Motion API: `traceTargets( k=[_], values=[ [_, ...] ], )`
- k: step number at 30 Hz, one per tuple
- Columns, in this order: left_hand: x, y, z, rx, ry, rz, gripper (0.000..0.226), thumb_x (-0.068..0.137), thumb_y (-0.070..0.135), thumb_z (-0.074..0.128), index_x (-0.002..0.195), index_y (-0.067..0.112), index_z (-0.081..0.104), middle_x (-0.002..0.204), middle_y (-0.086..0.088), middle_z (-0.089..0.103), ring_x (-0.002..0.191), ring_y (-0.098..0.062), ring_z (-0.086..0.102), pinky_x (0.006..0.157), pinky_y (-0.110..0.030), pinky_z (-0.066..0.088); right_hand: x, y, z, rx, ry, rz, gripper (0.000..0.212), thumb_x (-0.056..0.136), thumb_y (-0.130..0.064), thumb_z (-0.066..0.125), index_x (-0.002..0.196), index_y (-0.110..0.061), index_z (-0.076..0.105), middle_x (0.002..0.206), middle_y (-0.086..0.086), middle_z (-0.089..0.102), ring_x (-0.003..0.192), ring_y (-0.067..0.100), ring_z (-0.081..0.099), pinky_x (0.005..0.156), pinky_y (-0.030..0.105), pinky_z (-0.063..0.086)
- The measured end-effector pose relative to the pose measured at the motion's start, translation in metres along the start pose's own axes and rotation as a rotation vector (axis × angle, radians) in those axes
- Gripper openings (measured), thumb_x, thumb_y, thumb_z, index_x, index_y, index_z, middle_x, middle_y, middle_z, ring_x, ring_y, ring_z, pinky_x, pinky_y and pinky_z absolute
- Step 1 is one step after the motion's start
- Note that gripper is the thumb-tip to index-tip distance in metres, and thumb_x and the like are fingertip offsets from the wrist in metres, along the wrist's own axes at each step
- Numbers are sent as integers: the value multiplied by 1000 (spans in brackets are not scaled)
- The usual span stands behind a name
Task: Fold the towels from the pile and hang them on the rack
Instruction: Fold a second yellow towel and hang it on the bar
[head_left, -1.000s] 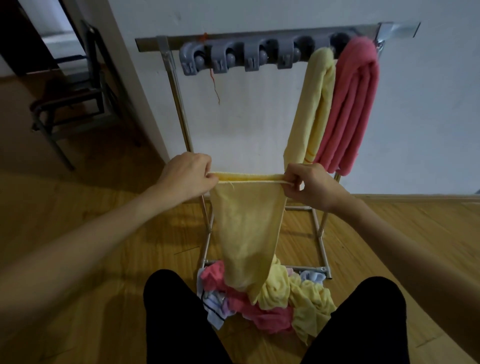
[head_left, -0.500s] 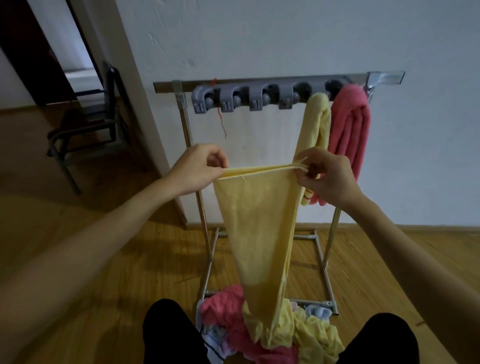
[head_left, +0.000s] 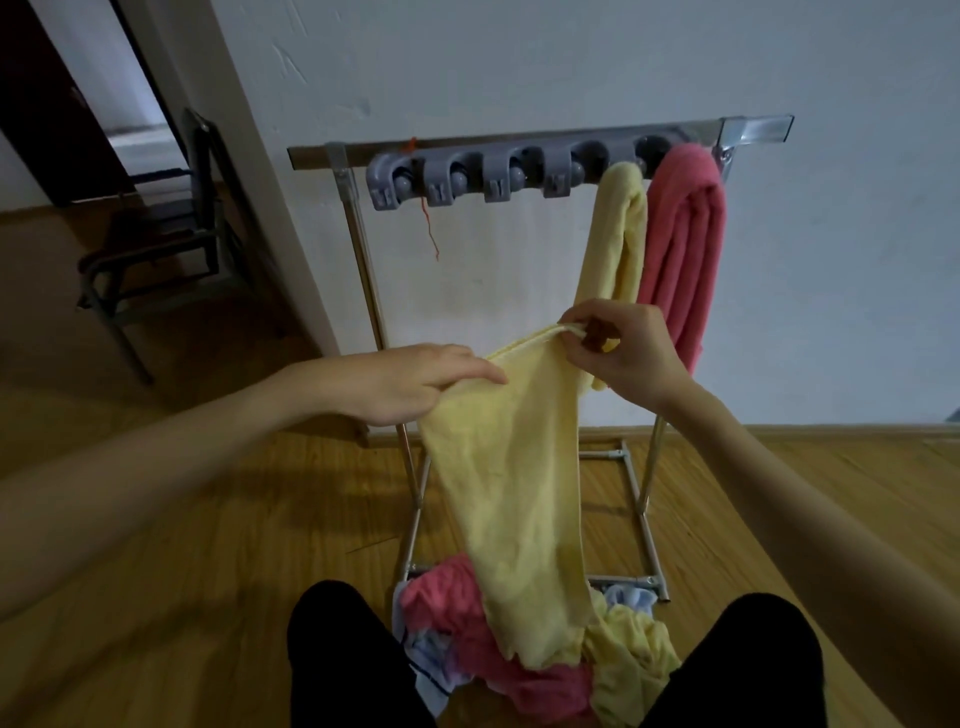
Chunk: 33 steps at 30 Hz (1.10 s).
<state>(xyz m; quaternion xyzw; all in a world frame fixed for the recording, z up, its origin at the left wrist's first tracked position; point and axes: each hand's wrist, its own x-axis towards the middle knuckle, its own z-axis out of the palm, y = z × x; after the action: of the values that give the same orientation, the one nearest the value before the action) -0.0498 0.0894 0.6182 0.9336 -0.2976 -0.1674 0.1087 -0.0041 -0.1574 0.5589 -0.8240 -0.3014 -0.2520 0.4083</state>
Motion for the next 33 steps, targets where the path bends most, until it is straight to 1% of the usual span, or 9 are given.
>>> traceTargets(
  k=[3,7,9,13,19,25,27,30,33],
  values=[
    [4,1,7,-41,-14,-104,59,96,2,38,148,28,28,151,3,31,137,-12,28,105,-18,20,-4,-3,6,-8,2,-13,10,79,-2,69,89,-6,68,72,-1,63,63,9,56,61,29,51],
    [14,7,17,-194,82,-205,67,90,-6,38,150,20,22,156,-2,24,142,-17,23,102,-15,20,-12,-9,19,-10,9,-48,14,74,2,71,85,-5,67,70,2,62,61,13,54,58,31,48],
    [18,10,21,-259,133,-239,67,90,-8,38,150,15,21,154,-6,27,140,-20,26,97,-15,23,-17,-15,28,6,11,-64,14,73,2,70,84,-4,67,69,2,62,60,14,54,56,30,47],
    [19,10,27,-324,227,-269,61,91,-6,41,147,12,26,143,-10,39,129,-24,38,91,-25,34,-27,-23,44,77,-15,-85,13,75,1,69,87,-3,64,70,-2,58,58,15,54,54,30,47],
    [15,9,31,-297,317,-276,55,91,-3,45,143,10,33,122,-5,47,118,-23,46,86,-26,36,-42,-34,65,122,-30,-130,17,78,-1,68,94,-3,62,77,-3,55,61,13,52,56,26,47],
    [13,12,32,-318,330,-275,60,89,-2,47,145,10,29,135,-9,45,116,-19,45,89,-26,37,-44,-40,76,168,0,-128,18,80,-1,69,97,-1,63,79,1,57,64,12,53,58,25,48],
    [13,12,32,-348,336,-279,61,88,-3,49,145,10,31,127,-8,48,116,-22,48,87,-27,39,-43,-41,79,169,-7,-132,20,79,0,69,98,-2,62,80,3,58,64,13,54,58,27,48],
    [13,11,32,-399,333,-287,61,85,-5,50,142,9,35,108,-4,49,98,-19,49,79,-30,40,-43,-41,81,160,-29,-151,22,78,1,68,100,-1,61,81,5,58,65,16,55,58,29,48],
    [14,8,31,-437,324,-293,62,83,-6,50,141,9,36,101,-2,48,93,-17,47,78,-32,39,-43,-39,82,155,-42,-166,21,79,1,67,100,0,61,81,6,57,65,17,54,58,30,48]
  ],
)
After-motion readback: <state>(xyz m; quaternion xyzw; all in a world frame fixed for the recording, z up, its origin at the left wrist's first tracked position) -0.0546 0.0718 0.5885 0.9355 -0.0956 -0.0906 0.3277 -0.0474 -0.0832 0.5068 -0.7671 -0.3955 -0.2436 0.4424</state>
